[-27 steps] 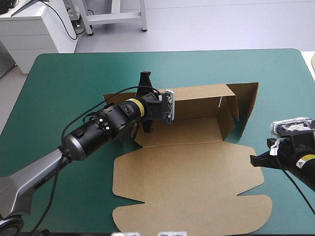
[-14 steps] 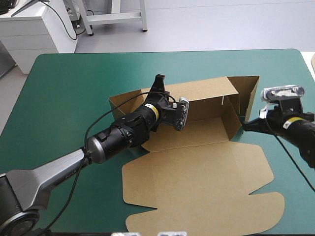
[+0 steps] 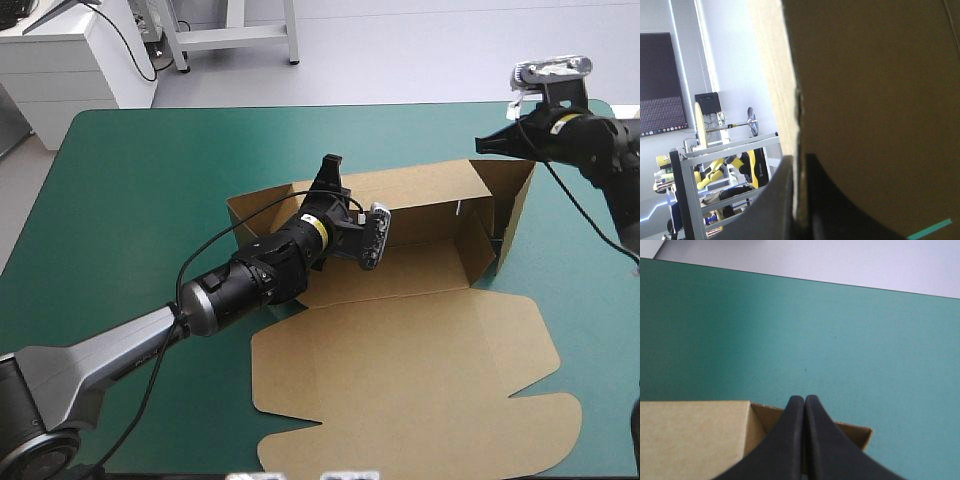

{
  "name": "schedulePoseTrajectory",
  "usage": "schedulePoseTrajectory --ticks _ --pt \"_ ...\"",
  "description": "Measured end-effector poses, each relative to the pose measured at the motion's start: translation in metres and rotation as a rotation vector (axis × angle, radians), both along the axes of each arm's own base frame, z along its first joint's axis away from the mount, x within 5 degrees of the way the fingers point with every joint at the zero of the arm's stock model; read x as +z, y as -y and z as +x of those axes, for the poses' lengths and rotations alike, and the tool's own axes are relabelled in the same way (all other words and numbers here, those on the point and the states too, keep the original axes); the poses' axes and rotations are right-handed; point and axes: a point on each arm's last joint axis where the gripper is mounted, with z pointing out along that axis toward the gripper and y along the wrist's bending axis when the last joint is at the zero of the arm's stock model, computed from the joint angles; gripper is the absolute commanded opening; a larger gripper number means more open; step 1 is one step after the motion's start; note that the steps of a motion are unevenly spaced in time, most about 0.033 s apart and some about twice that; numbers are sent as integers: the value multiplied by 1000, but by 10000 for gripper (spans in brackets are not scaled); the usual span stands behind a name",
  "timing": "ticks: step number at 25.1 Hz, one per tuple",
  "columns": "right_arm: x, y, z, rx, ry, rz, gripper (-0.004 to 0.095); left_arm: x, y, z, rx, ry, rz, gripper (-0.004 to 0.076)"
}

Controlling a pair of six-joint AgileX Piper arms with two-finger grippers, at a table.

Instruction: Fold the box

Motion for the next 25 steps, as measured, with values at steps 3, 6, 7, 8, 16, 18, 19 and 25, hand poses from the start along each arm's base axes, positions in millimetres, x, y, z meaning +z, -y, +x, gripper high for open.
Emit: schedulePoseTrajectory --ticks 3,6,7,8,16,18,19,25 --pt "-9 0 27 6 -80 -10 -21 0 0 0 -1 0 0 -8" --pt "-21 4 50 2 -163 -14 -21 0 0 0 -1 0 0 -8" --pt "-29 7 59 -2 -198 -15 -21 0 0 0 -1 0 0 -8" --pt "-33 11 63 -7 -222 -15 -21 0 0 0 0 0 1 -8" --pt "-60 31 78 -8 -348 8 -21 0 0 0 0 0 1 -8" --pt "-61 33 75 23 -378 31 -21 0 0 0 0 0 1 -8" --pt "-62 32 72 52 -405 38 -21 0 0 0 0 0 1 -8" --pt "-79 21 53 180 -487 84 -19 -1 1 0 -1 0 4 -8"
